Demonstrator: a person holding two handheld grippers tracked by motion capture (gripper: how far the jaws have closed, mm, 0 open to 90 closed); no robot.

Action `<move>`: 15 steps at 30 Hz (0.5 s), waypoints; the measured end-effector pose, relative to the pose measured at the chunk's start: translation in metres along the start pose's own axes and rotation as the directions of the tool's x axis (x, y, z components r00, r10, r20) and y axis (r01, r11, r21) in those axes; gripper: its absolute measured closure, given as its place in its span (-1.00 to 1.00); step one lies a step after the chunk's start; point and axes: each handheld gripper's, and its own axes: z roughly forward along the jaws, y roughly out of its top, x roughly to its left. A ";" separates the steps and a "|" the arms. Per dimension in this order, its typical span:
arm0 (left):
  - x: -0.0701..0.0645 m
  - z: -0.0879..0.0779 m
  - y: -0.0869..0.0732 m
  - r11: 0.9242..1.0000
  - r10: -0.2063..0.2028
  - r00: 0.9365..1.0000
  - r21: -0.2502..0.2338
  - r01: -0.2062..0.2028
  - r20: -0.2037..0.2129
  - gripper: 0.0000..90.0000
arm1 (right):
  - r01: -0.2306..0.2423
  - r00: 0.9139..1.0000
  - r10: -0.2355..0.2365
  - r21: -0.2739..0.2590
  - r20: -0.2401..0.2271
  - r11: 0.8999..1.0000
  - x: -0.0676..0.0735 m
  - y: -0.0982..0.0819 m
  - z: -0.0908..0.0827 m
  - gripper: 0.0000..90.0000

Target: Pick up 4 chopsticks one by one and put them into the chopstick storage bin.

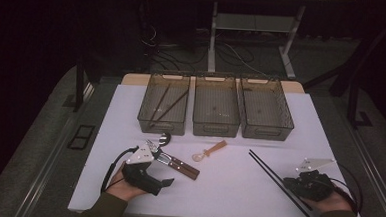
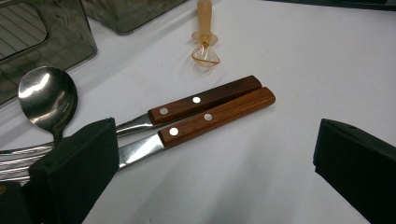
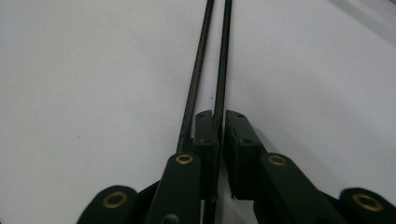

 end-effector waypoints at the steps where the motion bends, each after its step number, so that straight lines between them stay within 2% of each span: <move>1: 0.000 0.000 0.000 1.000 0.000 1.000 0.001 0.000 0.000 -1.00 | -0.005 1.000 0.005 0.001 0.000 1.000 0.000 0.000 0.000 0.89; 8: 0.001 0.001 0.000 1.000 0.004 1.000 0.003 -0.004 0.002 -1.00 | -0.032 0.999 0.032 0.002 -0.002 0.999 -0.001 0.000 0.000 0.91; 15: 0.000 0.001 0.000 1.000 -0.003 1.000 0.000 0.003 0.008 -1.00 | -0.080 0.996 0.080 -0.005 -0.029 0.997 -0.005 -0.001 -0.001 0.91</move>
